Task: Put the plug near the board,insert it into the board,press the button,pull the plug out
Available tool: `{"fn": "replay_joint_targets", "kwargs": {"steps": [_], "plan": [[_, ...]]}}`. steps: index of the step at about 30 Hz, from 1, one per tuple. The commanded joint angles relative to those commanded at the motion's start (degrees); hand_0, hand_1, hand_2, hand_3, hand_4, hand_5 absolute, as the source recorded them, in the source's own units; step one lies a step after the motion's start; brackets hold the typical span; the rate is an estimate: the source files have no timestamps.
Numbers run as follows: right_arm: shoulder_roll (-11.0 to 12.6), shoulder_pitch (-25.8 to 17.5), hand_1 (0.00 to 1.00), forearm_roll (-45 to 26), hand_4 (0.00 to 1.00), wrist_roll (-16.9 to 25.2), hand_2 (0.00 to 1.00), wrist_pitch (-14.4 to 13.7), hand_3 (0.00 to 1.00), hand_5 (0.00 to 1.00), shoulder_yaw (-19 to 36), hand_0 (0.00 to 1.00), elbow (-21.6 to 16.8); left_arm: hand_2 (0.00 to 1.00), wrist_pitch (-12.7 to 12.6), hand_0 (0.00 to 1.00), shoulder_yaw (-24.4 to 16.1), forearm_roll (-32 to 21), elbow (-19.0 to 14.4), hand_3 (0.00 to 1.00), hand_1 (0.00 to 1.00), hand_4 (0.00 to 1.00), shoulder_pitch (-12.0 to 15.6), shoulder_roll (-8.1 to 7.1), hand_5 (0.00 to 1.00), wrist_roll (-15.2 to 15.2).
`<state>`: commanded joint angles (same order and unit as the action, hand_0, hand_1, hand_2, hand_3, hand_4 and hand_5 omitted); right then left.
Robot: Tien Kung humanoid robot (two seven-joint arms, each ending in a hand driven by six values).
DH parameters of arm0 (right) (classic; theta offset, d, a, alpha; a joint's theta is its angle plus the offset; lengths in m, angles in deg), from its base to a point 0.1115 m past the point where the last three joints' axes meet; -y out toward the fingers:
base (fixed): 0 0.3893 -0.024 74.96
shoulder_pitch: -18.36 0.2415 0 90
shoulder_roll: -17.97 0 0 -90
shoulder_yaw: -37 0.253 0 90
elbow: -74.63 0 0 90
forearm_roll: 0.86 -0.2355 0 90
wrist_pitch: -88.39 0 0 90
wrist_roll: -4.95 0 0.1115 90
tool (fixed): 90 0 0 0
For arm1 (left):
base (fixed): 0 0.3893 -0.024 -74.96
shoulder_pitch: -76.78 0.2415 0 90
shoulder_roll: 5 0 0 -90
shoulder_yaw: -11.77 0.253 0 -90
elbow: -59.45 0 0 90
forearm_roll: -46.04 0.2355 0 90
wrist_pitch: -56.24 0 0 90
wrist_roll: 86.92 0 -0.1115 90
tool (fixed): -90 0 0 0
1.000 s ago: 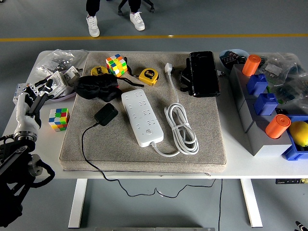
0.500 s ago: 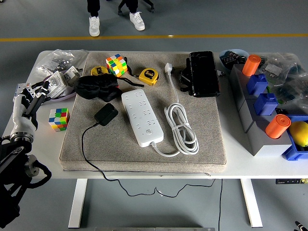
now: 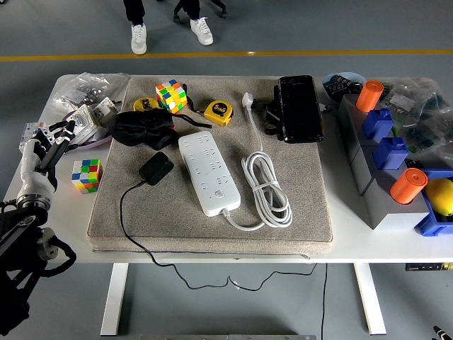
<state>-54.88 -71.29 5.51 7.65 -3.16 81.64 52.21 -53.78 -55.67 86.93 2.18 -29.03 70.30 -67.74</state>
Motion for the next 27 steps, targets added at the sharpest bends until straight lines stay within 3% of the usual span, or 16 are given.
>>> {"fn": "replay_joint_targets", "kwargs": {"steps": [13,18,27], "plan": [[1.1,3.3,0.67,-0.2,0.828,0.2,0.67,-0.5,0.554,0.502,-3.1,0.615,-0.5,0.619,-0.3,0.534,-5.5,0.5,-2.4,0.6,0.643,0.851,1.7,-1.13,0.401,0.0],[1.4,3.4,0.67,-0.7,0.828,0.0,0.67,-0.5,0.554,0.501,-3.8,0.615,-0.2,0.618,-0.3,0.534,-6.2,0.6,-2.9,0.597,0.643,0.85,2.1,-1.79,0.403,-0.1],[1.3,3.3,0.67,-0.9,0.828,0.1,0.672,-0.5,0.553,0.502,-4.1,0.615,-0.2,0.617,-0.3,0.534,-6.2,0.6,-3.2,0.595,0.642,0.846,2.2,-1.54,0.4,-0.1]]}}
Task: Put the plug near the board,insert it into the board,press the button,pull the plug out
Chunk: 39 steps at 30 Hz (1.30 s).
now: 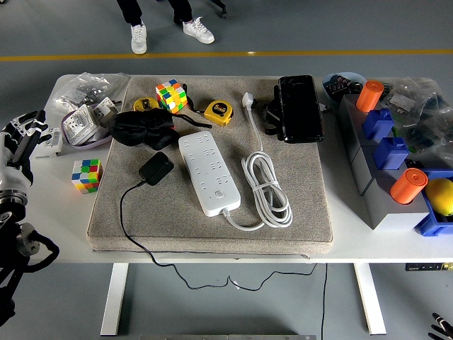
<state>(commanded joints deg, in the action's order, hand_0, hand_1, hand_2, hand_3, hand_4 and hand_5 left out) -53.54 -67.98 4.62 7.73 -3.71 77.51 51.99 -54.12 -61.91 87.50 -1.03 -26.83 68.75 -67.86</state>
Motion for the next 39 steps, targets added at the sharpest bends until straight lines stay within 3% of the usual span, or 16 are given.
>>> {"fn": "replay_joint_targets", "kwargs": {"steps": [39], "plan": [[-0.5,-1.2,0.67,0.0,0.825,-0.1,0.672,-0.1,0.552,0.503,1.9,0.615,0.2,0.614,0.1,0.53,0.1,0.2,-0.6,0.595,0.641,0.829,-0.1,0.04,0.399,-0.3]]}}
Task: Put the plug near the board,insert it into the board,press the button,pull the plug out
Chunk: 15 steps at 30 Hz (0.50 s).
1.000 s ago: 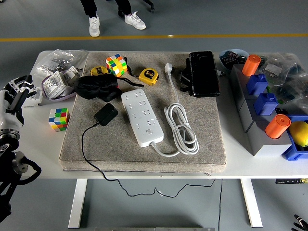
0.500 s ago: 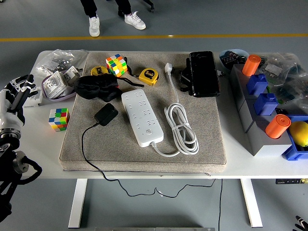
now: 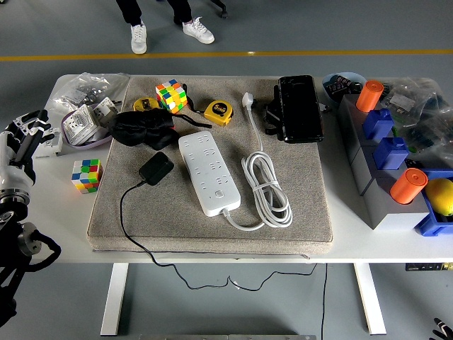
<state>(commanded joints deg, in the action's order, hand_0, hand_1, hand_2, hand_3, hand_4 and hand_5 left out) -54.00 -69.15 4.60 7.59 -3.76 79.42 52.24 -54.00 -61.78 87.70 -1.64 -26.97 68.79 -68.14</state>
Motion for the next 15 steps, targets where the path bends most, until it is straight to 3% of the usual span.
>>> {"fn": "replay_joint_targets", "kwargs": {"steps": [15], "plan": [[0.0,-0.2,0.67,0.1,0.824,0.0,0.673,0.0,0.551,0.503,0.1,0.615,0.0,0.613,0.0,0.529,-0.2,0.0,-0.3,0.595,0.641,0.828,0.1,0.01,0.398,0.0]]}}
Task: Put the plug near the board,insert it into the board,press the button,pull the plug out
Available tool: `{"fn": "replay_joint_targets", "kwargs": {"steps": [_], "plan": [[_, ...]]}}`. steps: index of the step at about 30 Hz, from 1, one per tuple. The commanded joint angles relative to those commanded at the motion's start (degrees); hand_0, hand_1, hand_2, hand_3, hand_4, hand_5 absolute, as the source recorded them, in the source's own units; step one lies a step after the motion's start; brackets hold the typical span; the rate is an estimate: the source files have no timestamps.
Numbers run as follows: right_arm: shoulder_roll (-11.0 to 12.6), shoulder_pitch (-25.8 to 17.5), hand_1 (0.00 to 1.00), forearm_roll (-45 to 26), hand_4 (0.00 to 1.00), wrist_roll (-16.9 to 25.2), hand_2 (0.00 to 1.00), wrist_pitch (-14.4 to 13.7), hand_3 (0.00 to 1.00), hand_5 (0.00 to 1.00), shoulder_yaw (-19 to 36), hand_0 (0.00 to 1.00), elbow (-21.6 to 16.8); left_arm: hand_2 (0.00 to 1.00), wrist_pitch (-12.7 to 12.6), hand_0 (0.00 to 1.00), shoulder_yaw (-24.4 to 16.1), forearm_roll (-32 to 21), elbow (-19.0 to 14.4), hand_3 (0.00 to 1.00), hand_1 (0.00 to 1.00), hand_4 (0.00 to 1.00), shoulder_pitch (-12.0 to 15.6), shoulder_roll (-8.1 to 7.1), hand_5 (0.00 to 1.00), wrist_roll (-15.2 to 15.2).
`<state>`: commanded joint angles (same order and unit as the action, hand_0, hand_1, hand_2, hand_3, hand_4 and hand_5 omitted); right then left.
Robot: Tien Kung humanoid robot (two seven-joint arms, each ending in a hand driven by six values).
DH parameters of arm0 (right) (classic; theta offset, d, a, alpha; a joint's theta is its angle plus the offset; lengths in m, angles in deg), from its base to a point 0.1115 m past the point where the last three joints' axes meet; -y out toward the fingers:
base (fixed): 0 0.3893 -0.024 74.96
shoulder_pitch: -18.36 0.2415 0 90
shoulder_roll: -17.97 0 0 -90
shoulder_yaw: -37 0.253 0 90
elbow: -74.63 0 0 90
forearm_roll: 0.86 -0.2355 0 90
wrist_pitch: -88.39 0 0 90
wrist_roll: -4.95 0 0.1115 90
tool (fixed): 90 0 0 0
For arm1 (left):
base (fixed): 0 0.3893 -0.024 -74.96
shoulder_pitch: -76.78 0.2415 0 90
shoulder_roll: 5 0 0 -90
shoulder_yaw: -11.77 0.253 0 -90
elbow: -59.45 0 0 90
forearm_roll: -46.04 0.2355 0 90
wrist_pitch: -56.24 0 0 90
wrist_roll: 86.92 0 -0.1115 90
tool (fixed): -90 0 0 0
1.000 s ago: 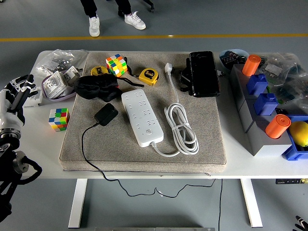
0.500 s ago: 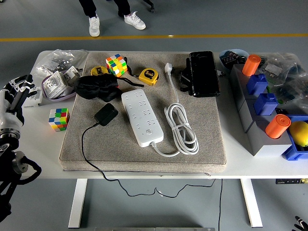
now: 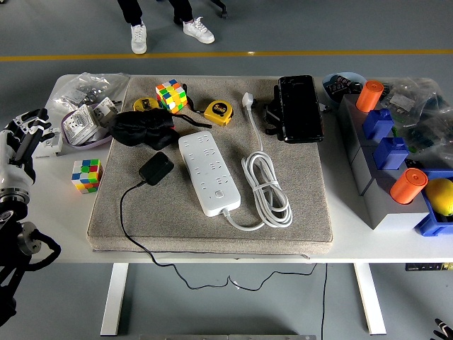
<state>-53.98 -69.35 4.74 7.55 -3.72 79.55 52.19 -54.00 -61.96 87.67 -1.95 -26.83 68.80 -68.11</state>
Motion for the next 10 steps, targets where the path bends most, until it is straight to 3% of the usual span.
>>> {"fn": "replay_joint_targets", "kwargs": {"steps": [10], "plan": [[0.1,-0.1,0.67,0.0,0.822,0.0,0.673,0.0,0.55,0.502,0.3,0.615,0.0,0.613,0.1,0.529,0.4,-0.2,0.6,0.595,0.641,0.828,-0.4,0.1,0.397,0.0]]}}
